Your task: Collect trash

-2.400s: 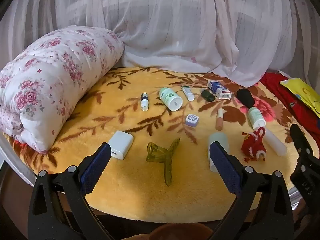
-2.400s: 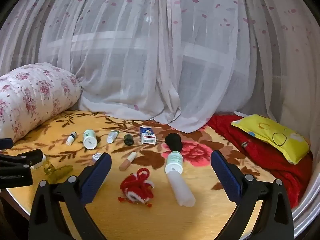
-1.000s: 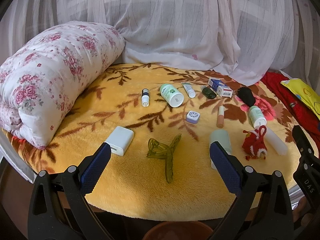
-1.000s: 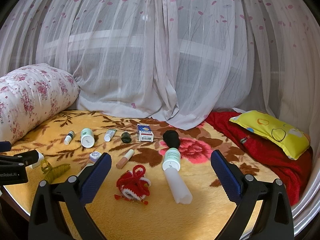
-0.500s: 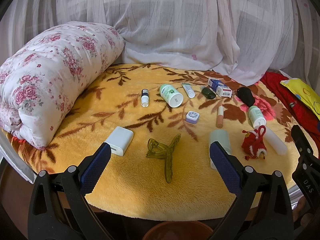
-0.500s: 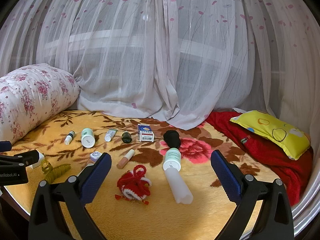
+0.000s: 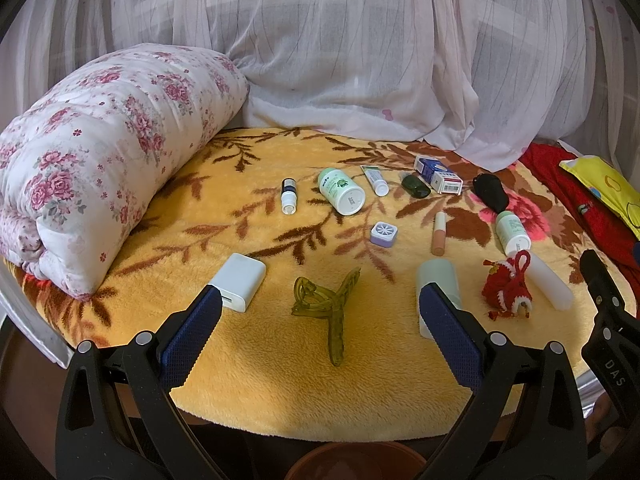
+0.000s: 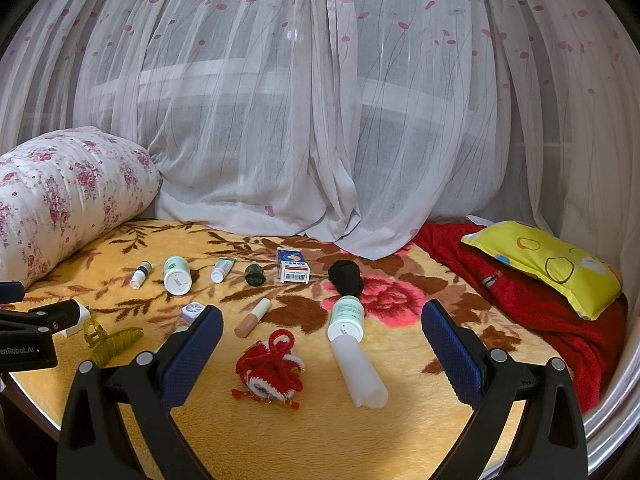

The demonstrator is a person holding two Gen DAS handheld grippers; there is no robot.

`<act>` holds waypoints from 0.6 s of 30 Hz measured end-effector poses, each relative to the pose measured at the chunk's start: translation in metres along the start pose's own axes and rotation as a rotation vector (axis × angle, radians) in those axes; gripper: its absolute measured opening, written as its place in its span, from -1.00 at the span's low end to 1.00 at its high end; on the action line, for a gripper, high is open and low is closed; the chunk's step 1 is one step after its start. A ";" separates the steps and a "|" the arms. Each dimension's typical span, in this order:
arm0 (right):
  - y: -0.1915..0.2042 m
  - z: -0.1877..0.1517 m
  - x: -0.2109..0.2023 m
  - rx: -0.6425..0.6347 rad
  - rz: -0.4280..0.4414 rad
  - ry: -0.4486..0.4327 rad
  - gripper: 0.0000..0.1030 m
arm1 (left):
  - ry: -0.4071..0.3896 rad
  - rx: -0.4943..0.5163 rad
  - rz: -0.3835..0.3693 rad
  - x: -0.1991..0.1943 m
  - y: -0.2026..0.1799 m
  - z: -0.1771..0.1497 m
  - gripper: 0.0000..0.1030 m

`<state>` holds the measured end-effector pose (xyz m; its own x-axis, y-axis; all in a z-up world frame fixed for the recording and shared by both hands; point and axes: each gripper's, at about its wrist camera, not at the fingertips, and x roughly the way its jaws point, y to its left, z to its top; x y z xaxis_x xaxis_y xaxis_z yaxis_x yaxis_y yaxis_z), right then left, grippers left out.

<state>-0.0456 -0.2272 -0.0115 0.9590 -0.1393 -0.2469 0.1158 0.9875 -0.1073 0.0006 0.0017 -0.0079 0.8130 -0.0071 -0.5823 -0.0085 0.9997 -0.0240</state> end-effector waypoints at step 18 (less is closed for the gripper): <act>0.004 -0.002 -0.001 0.001 0.001 0.001 0.90 | 0.003 -0.001 -0.002 0.000 0.000 0.000 0.88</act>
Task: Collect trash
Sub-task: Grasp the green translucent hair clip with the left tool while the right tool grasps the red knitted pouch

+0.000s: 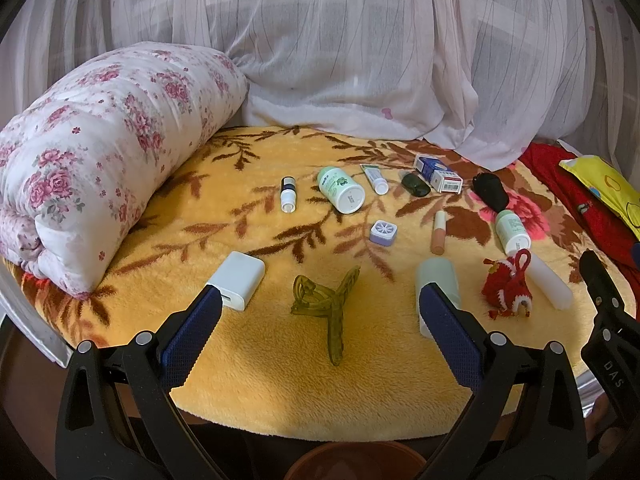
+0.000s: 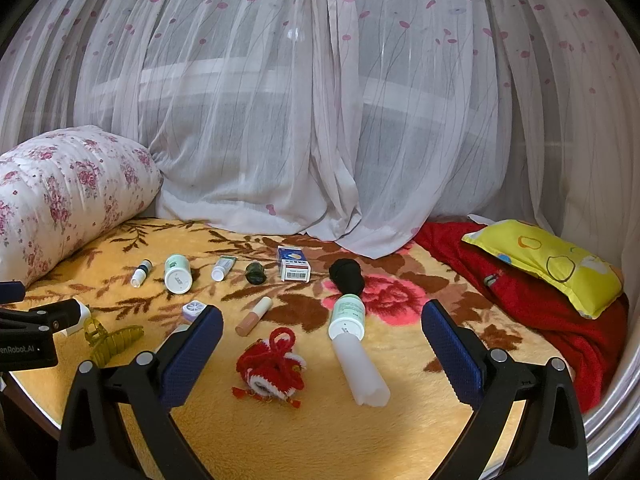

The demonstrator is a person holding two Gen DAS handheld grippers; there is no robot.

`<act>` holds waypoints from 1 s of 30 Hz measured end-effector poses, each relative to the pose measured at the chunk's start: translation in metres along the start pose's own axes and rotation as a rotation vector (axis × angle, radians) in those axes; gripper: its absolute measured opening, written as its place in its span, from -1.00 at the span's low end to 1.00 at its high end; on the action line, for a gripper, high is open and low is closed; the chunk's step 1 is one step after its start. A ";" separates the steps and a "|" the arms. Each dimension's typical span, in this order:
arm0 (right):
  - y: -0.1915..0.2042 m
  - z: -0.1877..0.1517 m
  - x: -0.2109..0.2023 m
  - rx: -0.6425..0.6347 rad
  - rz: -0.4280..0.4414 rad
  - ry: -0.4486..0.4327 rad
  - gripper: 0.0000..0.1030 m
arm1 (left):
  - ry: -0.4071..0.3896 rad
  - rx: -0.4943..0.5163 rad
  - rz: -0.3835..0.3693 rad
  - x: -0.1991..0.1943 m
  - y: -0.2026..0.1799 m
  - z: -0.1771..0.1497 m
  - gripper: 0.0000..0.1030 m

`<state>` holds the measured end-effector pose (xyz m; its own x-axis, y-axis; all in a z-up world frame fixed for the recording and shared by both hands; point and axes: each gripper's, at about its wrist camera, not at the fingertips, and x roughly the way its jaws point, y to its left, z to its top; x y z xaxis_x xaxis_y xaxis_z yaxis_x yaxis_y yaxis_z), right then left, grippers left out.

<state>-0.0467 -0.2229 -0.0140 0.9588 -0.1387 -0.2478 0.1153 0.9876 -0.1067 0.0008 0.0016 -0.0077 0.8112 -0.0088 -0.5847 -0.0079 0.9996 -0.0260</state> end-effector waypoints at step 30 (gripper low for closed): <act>-0.005 -0.023 0.016 0.033 -0.002 0.044 0.90 | 0.104 0.107 -0.096 0.088 -0.003 -0.034 -0.19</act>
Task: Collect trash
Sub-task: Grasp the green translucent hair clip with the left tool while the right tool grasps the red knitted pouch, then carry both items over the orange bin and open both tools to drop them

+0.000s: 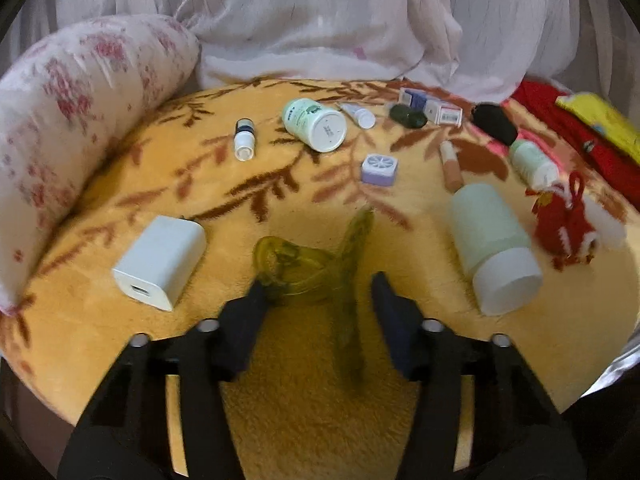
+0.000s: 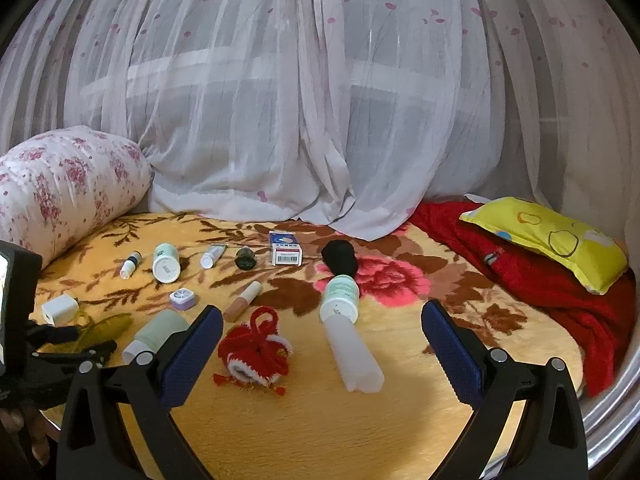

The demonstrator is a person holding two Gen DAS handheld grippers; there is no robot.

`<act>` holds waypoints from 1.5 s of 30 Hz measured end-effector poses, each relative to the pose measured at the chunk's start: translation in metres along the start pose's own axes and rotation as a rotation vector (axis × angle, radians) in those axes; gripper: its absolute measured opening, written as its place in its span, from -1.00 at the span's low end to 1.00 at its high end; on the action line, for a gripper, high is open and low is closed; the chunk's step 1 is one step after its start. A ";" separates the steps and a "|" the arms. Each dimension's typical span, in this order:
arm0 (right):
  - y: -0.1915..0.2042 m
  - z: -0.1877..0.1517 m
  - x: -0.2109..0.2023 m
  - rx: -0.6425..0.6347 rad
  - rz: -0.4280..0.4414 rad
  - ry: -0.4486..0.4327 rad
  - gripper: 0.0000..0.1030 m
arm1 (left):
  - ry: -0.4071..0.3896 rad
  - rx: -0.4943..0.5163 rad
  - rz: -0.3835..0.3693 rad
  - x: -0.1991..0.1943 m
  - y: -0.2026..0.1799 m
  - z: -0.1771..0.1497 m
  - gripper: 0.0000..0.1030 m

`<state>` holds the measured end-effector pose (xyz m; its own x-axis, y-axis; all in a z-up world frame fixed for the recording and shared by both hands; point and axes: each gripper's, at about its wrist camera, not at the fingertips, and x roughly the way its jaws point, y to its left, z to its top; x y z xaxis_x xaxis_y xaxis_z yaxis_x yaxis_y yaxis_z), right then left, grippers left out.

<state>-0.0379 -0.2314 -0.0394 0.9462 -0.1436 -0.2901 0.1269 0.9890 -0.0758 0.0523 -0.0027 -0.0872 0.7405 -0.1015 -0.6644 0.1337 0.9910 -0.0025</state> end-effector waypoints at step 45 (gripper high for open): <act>0.037 0.004 0.003 -0.118 0.316 0.264 -0.38 | -0.036 0.029 -0.158 -0.095 0.006 -0.023 -0.20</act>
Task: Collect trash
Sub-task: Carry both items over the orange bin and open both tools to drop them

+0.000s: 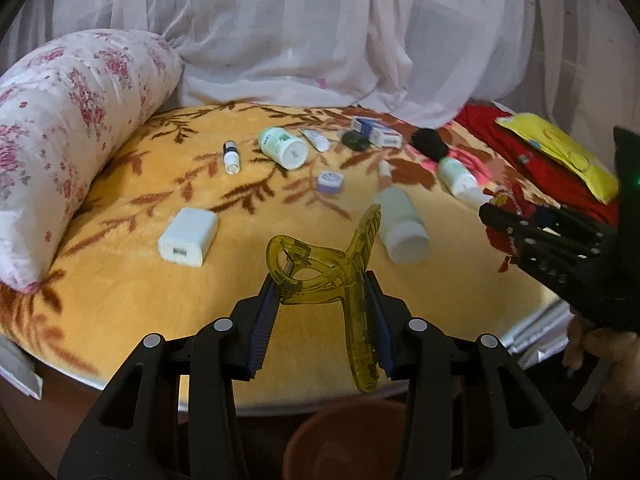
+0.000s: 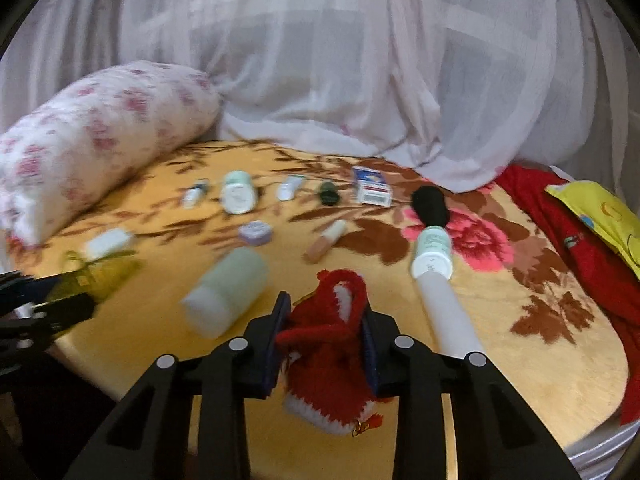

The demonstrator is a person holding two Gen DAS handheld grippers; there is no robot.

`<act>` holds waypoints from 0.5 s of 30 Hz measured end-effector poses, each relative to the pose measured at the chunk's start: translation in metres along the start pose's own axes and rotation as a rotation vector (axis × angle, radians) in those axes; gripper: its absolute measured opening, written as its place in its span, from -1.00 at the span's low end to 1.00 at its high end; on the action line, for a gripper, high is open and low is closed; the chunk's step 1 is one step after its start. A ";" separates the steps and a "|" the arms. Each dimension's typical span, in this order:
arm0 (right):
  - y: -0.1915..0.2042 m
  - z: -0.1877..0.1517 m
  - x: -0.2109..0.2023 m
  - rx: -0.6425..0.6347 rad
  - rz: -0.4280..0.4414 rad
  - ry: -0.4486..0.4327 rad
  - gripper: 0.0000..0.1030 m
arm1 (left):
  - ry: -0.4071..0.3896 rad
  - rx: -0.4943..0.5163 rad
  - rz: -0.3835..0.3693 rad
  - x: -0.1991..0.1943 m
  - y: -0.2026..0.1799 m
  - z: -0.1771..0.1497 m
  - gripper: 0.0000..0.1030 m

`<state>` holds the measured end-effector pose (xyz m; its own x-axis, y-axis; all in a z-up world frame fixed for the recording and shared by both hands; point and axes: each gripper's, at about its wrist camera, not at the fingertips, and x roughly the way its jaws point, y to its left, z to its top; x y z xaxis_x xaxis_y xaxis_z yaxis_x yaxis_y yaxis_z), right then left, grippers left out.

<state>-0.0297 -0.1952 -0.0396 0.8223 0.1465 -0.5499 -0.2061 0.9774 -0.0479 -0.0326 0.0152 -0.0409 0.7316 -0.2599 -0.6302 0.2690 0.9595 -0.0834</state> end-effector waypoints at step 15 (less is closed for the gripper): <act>0.056 -0.095 -0.053 0.018 0.192 0.255 -0.37 | 0.240 0.004 -0.065 -0.034 -0.029 -0.083 -0.19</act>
<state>-0.1350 -0.1627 -0.0922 0.6095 0.2883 -0.7385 -0.3336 0.9383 0.0909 -0.1175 0.0050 -0.0810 0.5428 -0.2874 -0.7891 0.3136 0.9410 -0.1270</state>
